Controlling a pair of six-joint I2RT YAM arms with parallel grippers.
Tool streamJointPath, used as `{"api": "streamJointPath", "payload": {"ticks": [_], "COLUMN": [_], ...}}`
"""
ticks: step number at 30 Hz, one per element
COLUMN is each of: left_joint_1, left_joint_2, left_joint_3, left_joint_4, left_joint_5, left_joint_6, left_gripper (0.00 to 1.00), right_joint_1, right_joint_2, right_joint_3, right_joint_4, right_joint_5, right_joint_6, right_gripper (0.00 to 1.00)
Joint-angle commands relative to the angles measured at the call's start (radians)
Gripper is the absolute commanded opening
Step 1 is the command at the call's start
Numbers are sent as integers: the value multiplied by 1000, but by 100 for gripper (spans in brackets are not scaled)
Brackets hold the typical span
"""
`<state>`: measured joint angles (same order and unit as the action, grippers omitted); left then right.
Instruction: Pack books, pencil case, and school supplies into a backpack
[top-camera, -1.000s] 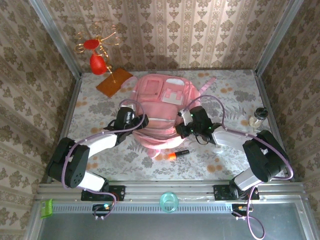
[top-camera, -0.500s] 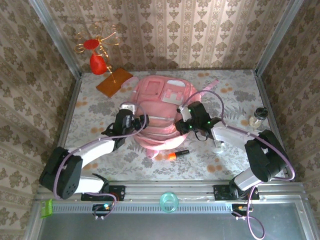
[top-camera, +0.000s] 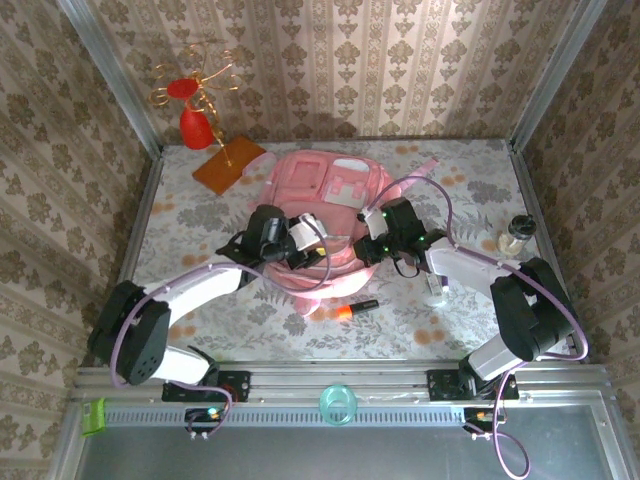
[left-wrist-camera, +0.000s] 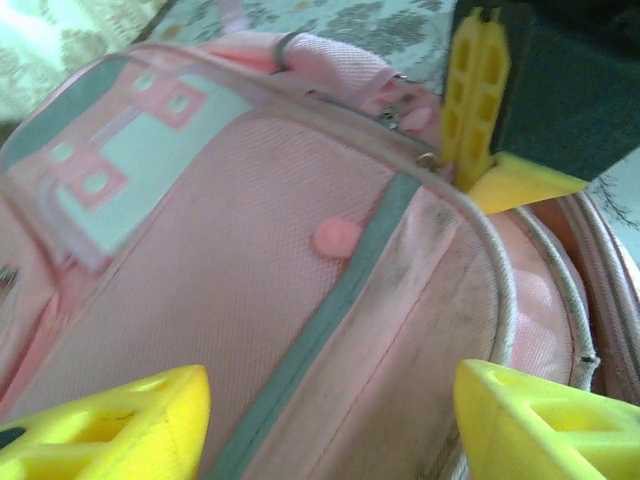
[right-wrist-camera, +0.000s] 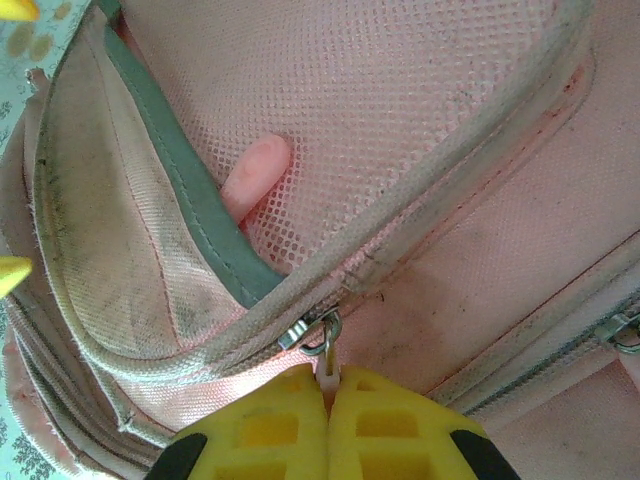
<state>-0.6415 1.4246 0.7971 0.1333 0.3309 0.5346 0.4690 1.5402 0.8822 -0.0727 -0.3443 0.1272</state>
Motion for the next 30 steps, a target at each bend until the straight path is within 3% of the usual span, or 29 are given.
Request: {"api": "streamJointPath", "payload": {"ticks": [1, 11, 16, 24, 30], "left_joint_1": [-8, -15, -18, -24, -42], "left_joint_2": [30, 109, 134, 132, 151], "left_joint_3": [60, 116, 121, 81, 76], "left_joint_4": [-132, -188, -144, -13, 53], "left_joint_5": [126, 154, 54, 15, -67], "left_joint_6": [181, 260, 243, 100, 0], "left_gripper": [65, 63, 40, 1, 0], "right_joint_1": [-6, -6, -7, -8, 0], "right_joint_2": [18, 19, 18, -18, -71], "right_joint_3": [32, 53, 57, 32, -45], "right_joint_4": [-2, -25, -32, -37, 29], "right_joint_5": [-19, -22, -27, -79, -127], "right_joint_6": [-18, -32, -50, -129, -151], "right_gripper": [0, 0, 0, 0, 0]}}
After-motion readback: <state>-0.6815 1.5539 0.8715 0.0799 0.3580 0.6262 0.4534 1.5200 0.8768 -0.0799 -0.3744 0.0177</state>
